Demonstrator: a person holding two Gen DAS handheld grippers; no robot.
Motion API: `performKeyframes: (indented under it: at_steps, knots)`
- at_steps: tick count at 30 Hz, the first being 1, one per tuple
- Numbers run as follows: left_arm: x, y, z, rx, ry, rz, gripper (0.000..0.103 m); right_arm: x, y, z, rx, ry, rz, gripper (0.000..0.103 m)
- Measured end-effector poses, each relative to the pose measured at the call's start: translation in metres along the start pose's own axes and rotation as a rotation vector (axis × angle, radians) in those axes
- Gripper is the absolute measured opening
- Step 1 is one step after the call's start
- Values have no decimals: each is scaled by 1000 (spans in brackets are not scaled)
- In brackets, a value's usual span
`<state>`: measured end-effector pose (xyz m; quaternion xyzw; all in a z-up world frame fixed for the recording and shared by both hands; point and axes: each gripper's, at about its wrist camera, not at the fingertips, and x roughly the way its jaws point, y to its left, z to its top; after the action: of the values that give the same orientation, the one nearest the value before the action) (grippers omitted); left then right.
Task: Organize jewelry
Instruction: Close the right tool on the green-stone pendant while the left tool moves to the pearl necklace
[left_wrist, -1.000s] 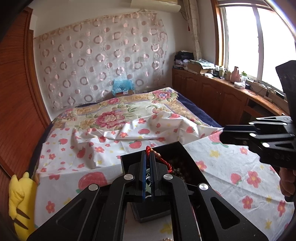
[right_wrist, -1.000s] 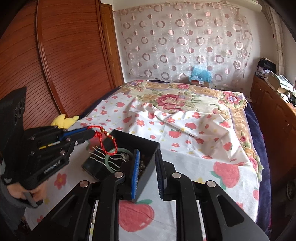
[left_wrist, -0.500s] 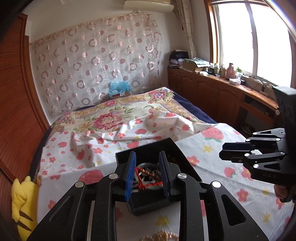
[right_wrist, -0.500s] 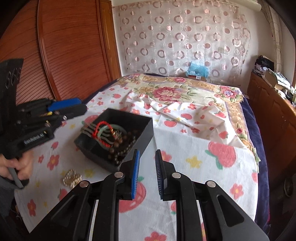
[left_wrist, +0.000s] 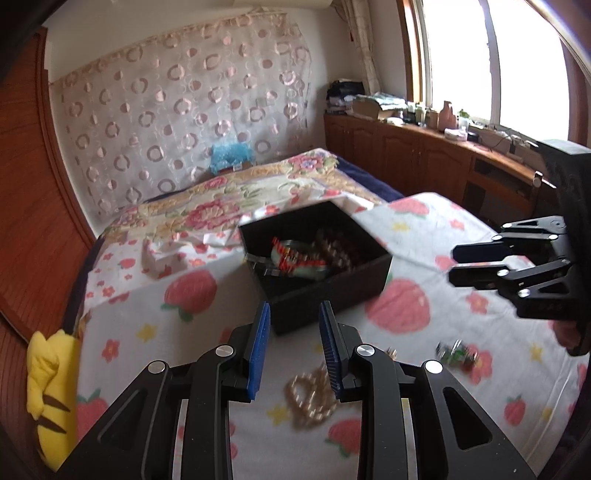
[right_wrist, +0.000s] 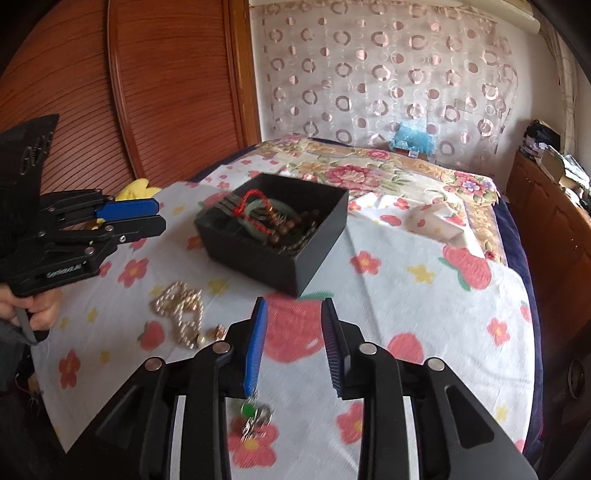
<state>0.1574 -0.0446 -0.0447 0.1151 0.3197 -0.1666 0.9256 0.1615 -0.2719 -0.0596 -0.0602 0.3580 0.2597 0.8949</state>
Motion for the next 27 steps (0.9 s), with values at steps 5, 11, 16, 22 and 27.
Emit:
performKeyframes:
  at_steps: [5,11,16,22,27]
  knots:
    - [8,9,-21,-17,55,7,26,0,9,-20,-21,41,1,32]
    - [20,14,-35,-27,112,-4,26,6,17,-36,-42,77,-1,32]
    - [32,14,-38,-29,157,-21,26,9,20,-40,-40,85,1,32]
    - [47,10,-40,-16,213,-43,26,7,22,-42,-42,84,4,32]
    - [51,8,-39,-2,218,-45,25,7,21,-43,-36,88,6,32]
